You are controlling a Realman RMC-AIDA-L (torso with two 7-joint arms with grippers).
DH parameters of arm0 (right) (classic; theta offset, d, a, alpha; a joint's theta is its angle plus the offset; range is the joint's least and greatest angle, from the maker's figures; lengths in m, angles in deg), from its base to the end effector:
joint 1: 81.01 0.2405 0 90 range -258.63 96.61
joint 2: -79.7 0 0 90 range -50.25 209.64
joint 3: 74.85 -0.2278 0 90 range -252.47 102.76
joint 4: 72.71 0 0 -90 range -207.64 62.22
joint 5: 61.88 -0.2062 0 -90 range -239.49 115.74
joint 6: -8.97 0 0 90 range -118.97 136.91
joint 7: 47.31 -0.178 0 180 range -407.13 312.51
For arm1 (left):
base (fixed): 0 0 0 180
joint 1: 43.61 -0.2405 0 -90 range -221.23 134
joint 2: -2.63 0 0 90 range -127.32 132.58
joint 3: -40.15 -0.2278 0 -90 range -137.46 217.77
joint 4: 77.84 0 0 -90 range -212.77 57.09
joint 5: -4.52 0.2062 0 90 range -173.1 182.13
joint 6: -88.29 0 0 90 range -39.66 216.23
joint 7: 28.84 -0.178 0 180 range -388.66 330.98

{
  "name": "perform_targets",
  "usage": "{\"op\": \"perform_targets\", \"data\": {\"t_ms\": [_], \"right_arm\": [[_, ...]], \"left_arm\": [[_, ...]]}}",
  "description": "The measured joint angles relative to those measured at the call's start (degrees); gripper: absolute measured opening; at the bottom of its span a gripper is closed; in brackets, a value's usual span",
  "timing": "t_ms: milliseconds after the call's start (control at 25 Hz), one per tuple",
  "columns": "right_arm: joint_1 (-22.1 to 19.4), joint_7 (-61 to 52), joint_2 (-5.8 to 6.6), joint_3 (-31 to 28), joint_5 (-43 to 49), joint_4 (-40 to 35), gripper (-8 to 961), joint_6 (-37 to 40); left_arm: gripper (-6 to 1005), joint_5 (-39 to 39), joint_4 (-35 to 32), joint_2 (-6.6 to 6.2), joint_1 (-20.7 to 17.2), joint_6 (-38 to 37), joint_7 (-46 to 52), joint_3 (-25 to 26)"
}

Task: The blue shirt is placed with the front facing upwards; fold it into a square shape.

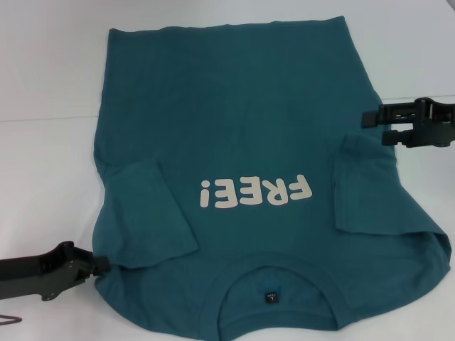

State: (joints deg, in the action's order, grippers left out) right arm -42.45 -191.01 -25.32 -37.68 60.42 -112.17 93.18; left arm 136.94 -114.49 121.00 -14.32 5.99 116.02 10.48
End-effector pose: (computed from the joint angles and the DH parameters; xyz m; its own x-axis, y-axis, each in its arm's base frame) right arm 0.2406 0.3979 0.0871 0.1468 -0.8535 -0.5000 -0.9803 -0.1930 0.0418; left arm -0.2938 0.3183 -0.0139 -0.1809 0.9094 0.3745 0.9754 0.1171 0.1869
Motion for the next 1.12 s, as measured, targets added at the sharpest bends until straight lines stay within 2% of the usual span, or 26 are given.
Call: {"op": "perform_targets", "data": {"t_ms": [120,280,400,640,760,960,1040,1120], "right_arm": [[-0.05,0.01,0.15,0.04,0.23,0.0,816,0.29],[-0.74,0.53,0.95,0.07,0.3,-0.18,815,2.09],[-1.71,1.39,2.12,0.21,0.56,-0.48,814,4.56],[-4.9,1.46,5.86,-0.15,6.9,-2.01,811,11.28],[-6.68,0.59,6.77,-1.05,10.14,-3.91,810,13.61],[-8.09,-0.1,6.83,-3.63,15.05,-5.5,808,14.59],[-8.13,-0.21,6.33,-3.79,17.13,-5.67,807,13.76],[-8.12,-0.09,5.33,-3.81,18.24,-5.75,807,11.89]], "left_arm": [[3,-1.32,0.0,-0.3,-0.29,-1.72,-0.66,0.42],[3,-2.18,0.0,-0.63,-0.49,-3.66,-2.08,1.99],[2,-2.29,-0.02,-0.76,-0.53,-4.21,-2.45,2.63],[2,-2.39,-0.03,-0.86,-0.5,-3.64,-2.52,3.02],[2,-2.4,0.0,-0.76,-0.28,-3.35,-2.53,3.04],[3,-2.44,0.0,-0.69,-0.06,-2.74,-2.36,3.05],[3,-2.44,0.0,-0.65,-0.03,-2.62,-2.35,3.05],[2,-2.44,0.0,-0.61,-0.02,-2.54,-2.27,3.05]]}}
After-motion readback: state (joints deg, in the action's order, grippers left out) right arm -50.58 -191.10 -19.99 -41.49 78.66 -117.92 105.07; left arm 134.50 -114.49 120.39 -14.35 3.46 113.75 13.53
